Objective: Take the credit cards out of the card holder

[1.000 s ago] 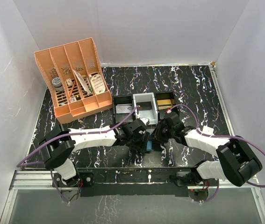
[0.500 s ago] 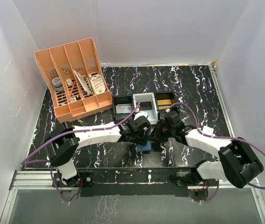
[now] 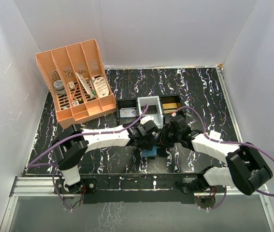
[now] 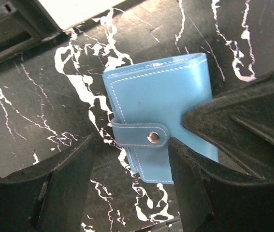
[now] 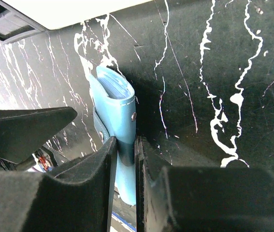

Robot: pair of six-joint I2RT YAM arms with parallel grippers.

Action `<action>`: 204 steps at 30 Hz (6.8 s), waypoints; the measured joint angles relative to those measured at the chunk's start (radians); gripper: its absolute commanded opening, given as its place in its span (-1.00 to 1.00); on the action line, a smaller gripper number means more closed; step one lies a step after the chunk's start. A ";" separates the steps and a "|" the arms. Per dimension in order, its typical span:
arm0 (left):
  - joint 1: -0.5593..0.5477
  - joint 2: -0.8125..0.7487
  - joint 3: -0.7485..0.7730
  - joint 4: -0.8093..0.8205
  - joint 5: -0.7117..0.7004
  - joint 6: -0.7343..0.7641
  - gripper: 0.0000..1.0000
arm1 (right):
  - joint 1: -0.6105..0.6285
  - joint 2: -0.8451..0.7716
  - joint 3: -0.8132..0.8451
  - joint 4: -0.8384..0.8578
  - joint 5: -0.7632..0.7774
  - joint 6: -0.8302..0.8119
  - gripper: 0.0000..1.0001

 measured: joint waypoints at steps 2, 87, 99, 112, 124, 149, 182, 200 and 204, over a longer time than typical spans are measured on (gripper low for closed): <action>0.000 0.009 0.009 -0.013 -0.022 -0.003 0.16 | 0.000 -0.001 0.000 0.000 0.000 0.000 -0.73; 0.068 -0.201 -0.169 0.158 0.014 0.099 0.86 | 0.004 -0.016 0.011 -0.089 0.006 -0.065 -0.11; 0.068 -0.048 -0.051 0.111 0.068 0.195 0.89 | 0.004 -0.144 0.010 -0.153 0.209 0.058 0.05; 0.058 0.059 0.038 0.020 0.008 0.233 0.59 | 0.004 -0.204 -0.029 -0.131 0.270 0.146 0.03; 0.037 0.056 0.039 0.011 -0.078 0.228 0.06 | 0.004 -0.193 -0.039 -0.117 0.269 0.159 0.01; 0.032 0.022 -0.001 -0.017 -0.143 0.183 -0.46 | 0.004 -0.141 -0.039 -0.113 0.241 0.157 0.00; 0.033 -0.257 -0.164 0.082 -0.042 0.080 -1.00 | -0.022 0.088 0.125 -0.064 -0.039 -0.057 -0.11; 0.056 -0.365 -0.210 0.145 0.202 0.105 -1.00 | -0.023 0.010 -0.042 0.027 -0.141 0.016 0.08; 0.056 -0.381 -0.210 0.167 0.233 0.106 -1.00 | -0.024 -0.010 -0.048 0.020 -0.153 0.024 0.08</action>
